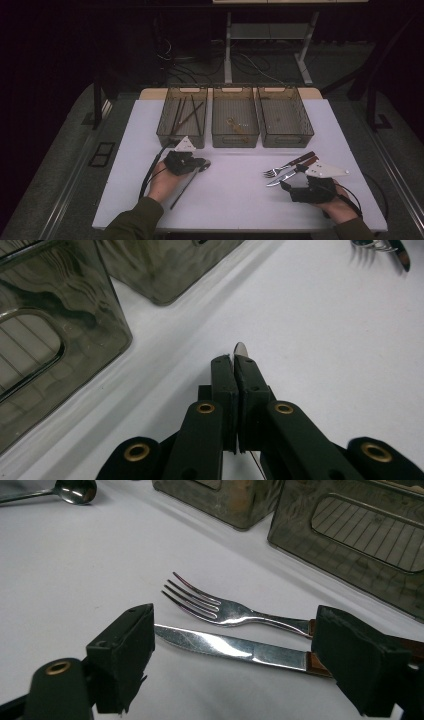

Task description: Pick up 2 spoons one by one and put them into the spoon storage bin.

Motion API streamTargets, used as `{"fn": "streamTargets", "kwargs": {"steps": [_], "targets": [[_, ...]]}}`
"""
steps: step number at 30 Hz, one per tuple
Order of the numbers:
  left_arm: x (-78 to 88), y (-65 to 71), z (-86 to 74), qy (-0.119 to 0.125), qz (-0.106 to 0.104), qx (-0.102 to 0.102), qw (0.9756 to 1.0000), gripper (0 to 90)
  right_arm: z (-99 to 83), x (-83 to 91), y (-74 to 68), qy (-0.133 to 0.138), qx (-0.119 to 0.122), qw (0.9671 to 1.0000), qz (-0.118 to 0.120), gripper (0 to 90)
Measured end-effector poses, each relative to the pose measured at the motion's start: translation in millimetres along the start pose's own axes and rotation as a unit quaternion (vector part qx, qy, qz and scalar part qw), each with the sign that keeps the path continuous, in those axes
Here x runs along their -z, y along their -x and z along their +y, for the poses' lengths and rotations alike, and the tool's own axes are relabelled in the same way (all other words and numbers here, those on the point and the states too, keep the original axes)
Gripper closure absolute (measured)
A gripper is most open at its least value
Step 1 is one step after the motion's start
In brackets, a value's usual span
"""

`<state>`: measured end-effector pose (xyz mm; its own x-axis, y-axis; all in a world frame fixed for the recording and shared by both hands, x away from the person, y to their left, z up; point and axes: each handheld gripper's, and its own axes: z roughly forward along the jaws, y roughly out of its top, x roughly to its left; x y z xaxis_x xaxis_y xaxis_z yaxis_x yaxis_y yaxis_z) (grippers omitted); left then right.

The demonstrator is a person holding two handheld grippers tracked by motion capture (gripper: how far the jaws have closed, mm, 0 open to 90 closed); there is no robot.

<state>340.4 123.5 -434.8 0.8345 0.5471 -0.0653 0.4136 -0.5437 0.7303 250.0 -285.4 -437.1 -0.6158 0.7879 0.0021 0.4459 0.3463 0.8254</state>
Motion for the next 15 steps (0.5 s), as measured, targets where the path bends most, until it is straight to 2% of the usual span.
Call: {"fn": "streamTargets", "kwargs": {"steps": [15], "targets": [[16.7,1.5,2.1,0.036,-0.012,0.008,0.9993,88.0,0.2,-0.2,0.4,0.002,0.0,1.0,-0.001,17.7]]}}
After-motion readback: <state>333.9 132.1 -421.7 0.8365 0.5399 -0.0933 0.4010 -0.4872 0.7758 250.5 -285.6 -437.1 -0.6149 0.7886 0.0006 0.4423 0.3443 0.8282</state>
